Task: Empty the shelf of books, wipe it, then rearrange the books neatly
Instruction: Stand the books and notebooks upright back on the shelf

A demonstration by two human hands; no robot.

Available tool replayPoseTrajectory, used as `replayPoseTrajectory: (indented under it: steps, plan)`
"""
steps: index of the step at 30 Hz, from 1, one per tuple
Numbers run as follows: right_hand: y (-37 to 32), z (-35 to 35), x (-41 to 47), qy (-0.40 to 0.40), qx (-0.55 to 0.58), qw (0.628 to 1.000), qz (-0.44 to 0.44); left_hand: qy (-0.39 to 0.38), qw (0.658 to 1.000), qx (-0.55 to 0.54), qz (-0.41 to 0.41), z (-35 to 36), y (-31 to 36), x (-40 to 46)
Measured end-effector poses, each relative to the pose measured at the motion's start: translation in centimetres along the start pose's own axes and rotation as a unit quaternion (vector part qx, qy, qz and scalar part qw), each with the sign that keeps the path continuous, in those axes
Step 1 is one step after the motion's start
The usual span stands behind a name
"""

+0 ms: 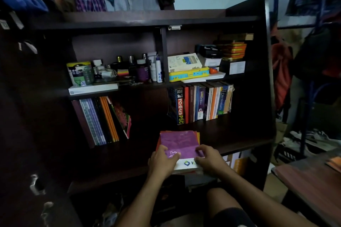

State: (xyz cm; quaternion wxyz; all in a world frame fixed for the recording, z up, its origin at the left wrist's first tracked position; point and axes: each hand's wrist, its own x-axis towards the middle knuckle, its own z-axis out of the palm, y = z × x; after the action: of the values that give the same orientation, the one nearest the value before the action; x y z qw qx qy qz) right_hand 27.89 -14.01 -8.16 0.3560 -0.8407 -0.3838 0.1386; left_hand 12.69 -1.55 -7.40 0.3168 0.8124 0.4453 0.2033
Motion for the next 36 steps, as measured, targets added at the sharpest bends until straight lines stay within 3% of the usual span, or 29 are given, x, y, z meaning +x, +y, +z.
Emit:
replayPoseTrajectory:
  steps: [2,4,6,7,10,12,14,16,20,25,27,32,36]
  plan:
    - [0.4,0.0,-0.1,-0.006,0.029,1.000,-0.001,0.014,0.992,-0.113,-0.048,0.1,0.0,0.4]
    - [0.8,0.5,-0.1,-0.018,0.060,0.998,-0.012,0.007,0.957,-0.272,-0.096,0.0,-0.5,0.9]
    - [0.8,1.0,0.0,-0.019,0.079,0.996,-0.022,-0.013,0.935,-0.337,-0.110,-0.2,-1.0,1.3]
    - [0.7,1.3,0.2,-0.018,0.082,0.996,-0.028,-0.005,0.939,-0.329,-0.102,-0.3,-1.1,1.5]
    - [0.0,1.9,0.4,-0.033,0.074,0.995,-0.053,0.093,0.980,-0.168,-0.053,-1.1,-0.9,2.0]
    - [-0.6,2.1,0.8,-0.048,0.057,0.995,-0.065,0.119,0.989,-0.091,-0.012,-2.0,-0.3,2.3]
    - [-0.8,2.1,1.2,-0.050,0.053,0.994,-0.075,0.116,0.991,-0.066,0.001,-2.8,0.5,2.4]
    - [-0.7,2.1,1.4,-0.041,0.071,0.993,-0.080,0.114,0.987,-0.111,-0.004,-3.1,1.3,2.2]
    - [0.0,1.2,1.1,0.002,0.148,0.986,-0.072,0.065,0.921,-0.381,-0.051,-2.9,3.0,1.5]
    - [1.4,-1.5,0.4,0.036,0.127,0.986,-0.103,-0.060,0.864,-0.486,-0.119,-2.0,4.9,1.6]
    - [1.3,-2.4,0.2,0.044,0.117,0.986,-0.112,-0.069,0.849,-0.506,-0.135,-1.4,5.9,1.9]
    - [-1.3,-5.0,1.3,0.052,-0.068,0.989,-0.122,-0.051,0.864,-0.500,-0.038,1.0,9.2,1.8]
    - [-2.7,-6.1,2.4,-0.039,0.095,0.987,-0.127,-0.134,0.837,-0.523,0.086,2.3,10.7,1.8]
